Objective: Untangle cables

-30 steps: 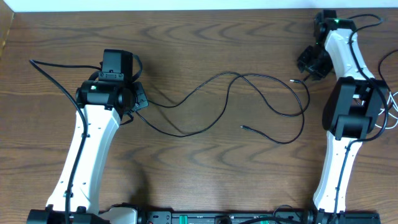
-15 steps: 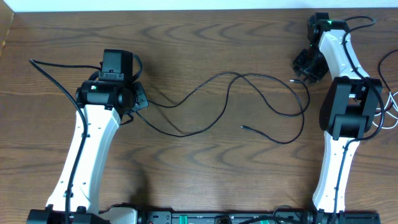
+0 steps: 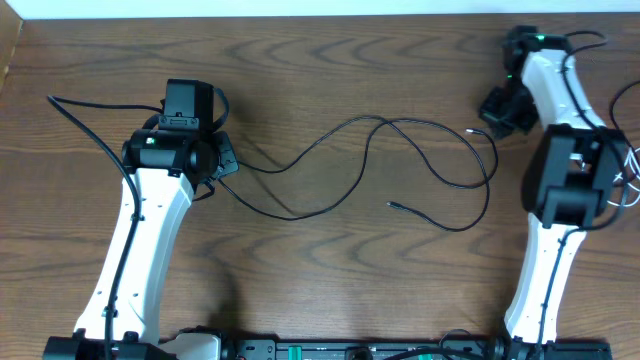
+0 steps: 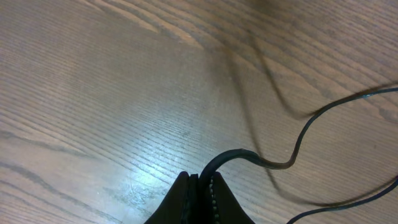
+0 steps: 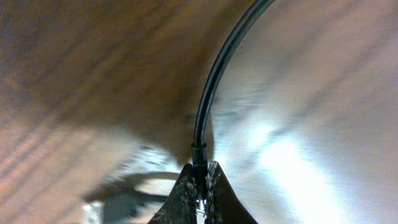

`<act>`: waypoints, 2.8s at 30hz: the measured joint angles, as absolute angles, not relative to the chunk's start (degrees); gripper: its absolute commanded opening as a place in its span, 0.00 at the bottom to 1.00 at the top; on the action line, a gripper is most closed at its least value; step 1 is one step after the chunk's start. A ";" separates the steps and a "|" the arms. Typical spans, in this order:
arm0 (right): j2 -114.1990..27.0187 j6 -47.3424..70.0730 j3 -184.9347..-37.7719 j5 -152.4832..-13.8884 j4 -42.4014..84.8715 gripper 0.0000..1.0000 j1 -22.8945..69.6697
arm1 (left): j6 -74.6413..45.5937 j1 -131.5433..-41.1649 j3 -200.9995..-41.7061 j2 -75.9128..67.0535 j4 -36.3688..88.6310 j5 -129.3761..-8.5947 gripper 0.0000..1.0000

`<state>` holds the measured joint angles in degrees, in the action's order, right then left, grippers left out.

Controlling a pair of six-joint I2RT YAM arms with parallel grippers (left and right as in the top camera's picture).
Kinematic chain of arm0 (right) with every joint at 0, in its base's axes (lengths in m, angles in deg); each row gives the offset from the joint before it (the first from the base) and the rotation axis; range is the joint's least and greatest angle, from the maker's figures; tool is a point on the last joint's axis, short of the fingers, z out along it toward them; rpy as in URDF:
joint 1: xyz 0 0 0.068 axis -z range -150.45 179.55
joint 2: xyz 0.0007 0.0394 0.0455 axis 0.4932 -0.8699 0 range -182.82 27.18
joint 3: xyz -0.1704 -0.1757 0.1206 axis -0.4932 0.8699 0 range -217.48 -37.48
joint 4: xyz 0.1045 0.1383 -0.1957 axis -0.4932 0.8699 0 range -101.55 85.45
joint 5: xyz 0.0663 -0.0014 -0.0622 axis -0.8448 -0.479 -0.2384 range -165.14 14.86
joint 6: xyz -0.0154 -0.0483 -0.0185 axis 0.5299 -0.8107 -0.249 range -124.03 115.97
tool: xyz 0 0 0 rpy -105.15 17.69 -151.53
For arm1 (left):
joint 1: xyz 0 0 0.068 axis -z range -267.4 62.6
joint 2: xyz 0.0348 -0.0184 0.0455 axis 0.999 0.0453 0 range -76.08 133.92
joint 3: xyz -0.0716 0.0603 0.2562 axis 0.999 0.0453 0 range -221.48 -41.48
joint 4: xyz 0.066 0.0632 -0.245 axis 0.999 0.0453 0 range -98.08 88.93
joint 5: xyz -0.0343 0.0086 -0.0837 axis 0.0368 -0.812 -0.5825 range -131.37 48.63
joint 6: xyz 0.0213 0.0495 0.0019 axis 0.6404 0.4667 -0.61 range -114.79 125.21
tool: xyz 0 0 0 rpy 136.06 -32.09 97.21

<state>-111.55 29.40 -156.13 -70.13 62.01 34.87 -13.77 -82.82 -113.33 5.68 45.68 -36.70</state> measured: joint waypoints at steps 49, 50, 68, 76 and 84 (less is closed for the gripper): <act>-90.55 -2.27 -141.94 -95.57 54.80 0.52 57.19 | -13.79 -82.82 -113.33 5.68 45.97 -36.70 0.08; -90.16 -3.93 -141.94 -95.96 55.58 0.52 55.31 | -13.79 -82.82 -113.33 5.68 45.97 -36.72 0.08; -88.78 -17.49 -136.30 -96.29 53.48 0.75 21.32 | -13.77 -82.82 -113.33 5.68 44.96 -36.94 0.08; -88.78 4.90 -123.47 -95.96 36.31 0.72 9.34 | -13.79 -82.82 -113.27 5.68 35.30 -48.33 0.08; -88.78 24.04 -116.70 -80.22 25.51 0.71 1.00 | -13.79 -82.78 -113.27 5.68 35.34 -53.45 0.07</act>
